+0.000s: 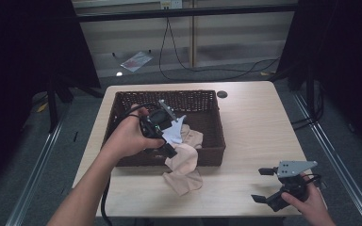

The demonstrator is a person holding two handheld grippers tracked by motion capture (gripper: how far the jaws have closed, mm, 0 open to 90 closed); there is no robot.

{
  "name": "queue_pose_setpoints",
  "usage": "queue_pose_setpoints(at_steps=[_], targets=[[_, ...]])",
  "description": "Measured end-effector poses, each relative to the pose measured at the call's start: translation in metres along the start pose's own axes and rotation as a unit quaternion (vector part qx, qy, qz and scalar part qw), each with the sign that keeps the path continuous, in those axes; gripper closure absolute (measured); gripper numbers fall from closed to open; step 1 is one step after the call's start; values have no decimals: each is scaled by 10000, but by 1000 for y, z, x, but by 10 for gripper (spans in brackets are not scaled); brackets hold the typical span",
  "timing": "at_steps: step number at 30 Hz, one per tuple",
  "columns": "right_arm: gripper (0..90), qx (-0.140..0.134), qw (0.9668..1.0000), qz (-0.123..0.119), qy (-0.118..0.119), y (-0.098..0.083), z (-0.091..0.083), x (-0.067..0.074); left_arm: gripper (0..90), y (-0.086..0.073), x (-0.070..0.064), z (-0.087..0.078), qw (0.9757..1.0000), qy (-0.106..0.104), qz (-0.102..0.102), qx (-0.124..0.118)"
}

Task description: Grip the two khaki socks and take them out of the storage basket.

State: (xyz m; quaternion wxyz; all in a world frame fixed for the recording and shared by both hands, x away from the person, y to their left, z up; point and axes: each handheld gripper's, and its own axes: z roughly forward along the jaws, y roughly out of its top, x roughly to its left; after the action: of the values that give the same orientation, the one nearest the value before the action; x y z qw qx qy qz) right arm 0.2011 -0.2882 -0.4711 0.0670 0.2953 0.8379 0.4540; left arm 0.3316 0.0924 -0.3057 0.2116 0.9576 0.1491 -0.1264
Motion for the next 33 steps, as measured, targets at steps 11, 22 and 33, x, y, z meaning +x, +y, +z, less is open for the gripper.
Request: queue_pose_setpoints(at_steps=[11, 22, 33], targets=[[29, 3, 10000, 11, 24, 1, 1, 0, 657, -5, 4, 16, 9998, 173, -27, 82], [28, 23, 10000, -24, 50, 1, 2, 0, 229, -24, 7, 29, 9986, 480, -213, 115], [29, 41, 10000, -38, 69, 1, 2, 1, 119, -44, 13, 31, 9975, 637, -215, -213]])
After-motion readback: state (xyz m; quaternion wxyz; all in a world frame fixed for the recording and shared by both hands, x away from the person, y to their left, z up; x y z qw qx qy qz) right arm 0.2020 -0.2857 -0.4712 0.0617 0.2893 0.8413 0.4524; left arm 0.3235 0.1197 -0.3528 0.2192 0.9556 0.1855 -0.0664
